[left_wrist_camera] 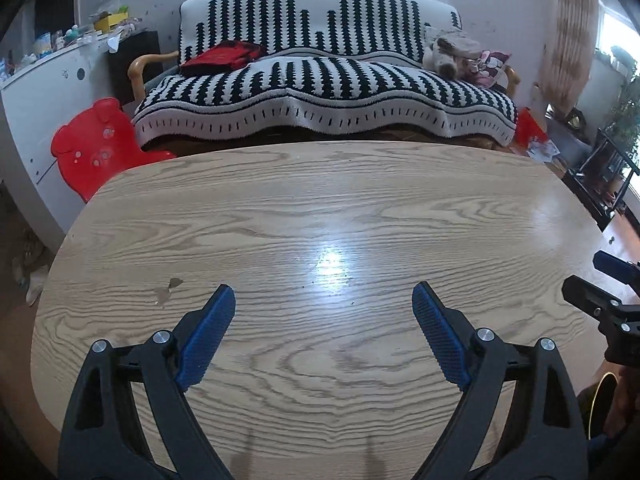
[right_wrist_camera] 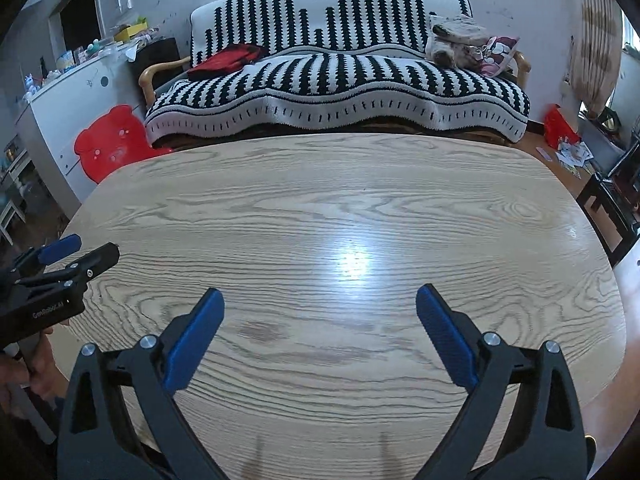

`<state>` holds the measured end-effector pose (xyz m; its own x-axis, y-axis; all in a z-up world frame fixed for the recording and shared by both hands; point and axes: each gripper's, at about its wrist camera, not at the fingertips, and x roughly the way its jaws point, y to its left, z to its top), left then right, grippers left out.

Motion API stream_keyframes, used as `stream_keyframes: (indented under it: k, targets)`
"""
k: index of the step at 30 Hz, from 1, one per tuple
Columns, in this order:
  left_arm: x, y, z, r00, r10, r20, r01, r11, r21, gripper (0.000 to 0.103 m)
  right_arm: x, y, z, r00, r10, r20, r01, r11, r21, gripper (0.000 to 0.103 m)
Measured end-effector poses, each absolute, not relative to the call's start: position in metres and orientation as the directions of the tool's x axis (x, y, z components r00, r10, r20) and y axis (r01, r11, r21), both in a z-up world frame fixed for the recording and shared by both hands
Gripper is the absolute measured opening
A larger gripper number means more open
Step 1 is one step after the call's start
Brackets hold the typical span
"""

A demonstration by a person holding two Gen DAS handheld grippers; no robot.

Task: Collect trash

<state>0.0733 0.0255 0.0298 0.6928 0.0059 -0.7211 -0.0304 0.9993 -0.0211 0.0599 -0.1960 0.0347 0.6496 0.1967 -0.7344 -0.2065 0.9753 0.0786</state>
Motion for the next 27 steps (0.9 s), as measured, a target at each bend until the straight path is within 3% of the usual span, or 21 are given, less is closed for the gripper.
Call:
stream_keyframes:
  k: [27]
  targets:
    - [0.081,0.009,0.019,0.673,-0.018,-0.74,0.022,1.0,-0.004,0.089,0.059,-0.208,0.027,0.653,0.15,-0.742,-0.182,0.982,0.039,0.094]
